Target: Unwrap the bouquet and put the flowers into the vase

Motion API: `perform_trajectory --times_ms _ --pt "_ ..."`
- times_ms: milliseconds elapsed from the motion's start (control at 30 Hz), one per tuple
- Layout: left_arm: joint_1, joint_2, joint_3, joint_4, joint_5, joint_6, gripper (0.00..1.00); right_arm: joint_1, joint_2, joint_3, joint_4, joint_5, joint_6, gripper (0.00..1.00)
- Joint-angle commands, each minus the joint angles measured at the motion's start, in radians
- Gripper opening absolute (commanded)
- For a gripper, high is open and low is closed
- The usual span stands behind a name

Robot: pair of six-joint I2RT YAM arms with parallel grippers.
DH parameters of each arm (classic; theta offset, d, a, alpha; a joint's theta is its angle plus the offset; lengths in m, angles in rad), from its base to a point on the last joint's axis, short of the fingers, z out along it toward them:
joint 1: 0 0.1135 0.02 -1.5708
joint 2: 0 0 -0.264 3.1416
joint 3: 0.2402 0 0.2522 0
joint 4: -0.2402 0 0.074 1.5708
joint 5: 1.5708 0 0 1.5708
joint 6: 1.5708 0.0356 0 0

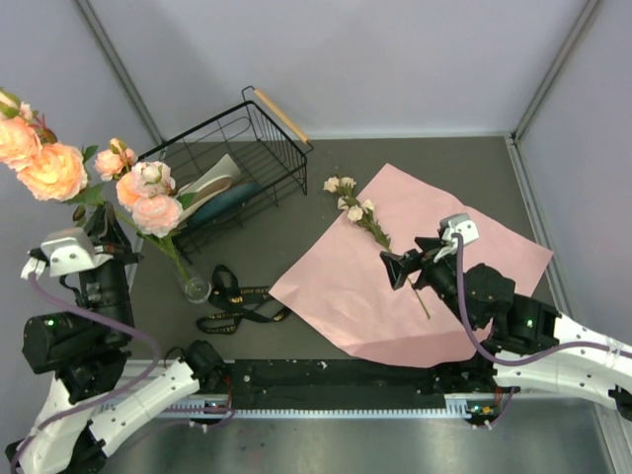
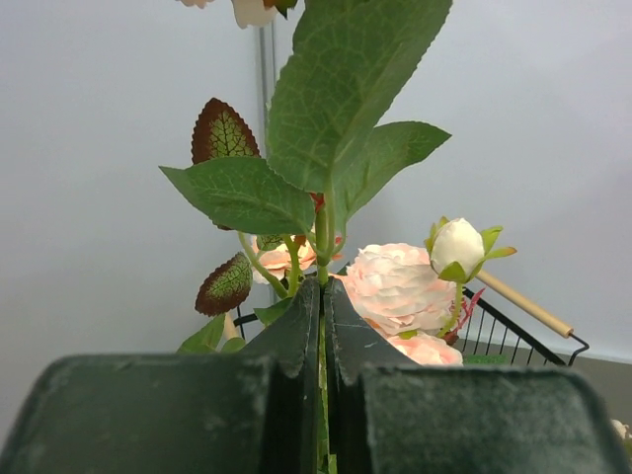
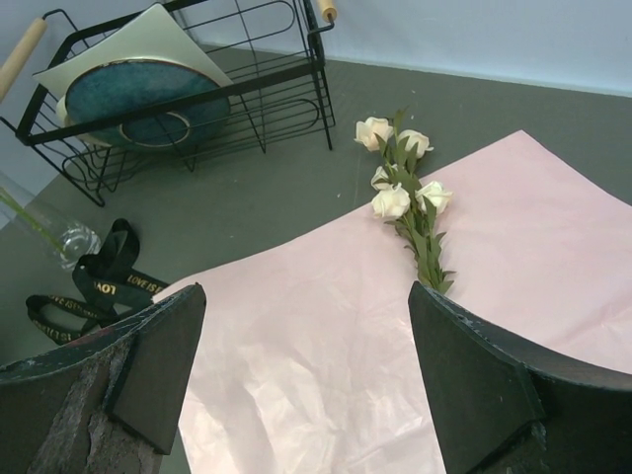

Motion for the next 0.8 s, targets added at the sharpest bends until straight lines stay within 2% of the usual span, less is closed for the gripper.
perform_trajectory --times_ms 0,400,767 --pt "0.001 0.038 -0.005 0.096 -0.02 0.025 0.0 0.003 -0.036 -0.015 0.027 -0.008 0.003 0.85" --pt "0.002 0.009 -0.114 0.201 -0.008 0.142 0.0 0.003 -0.034 -0.018 0.025 -0.01 0.003 0.85" --pt "0.001 0.031 -0.022 0.151 0.028 0.175 0.0 0.001 -0.031 -0.018 0.025 -0.016 0.01 0.85"
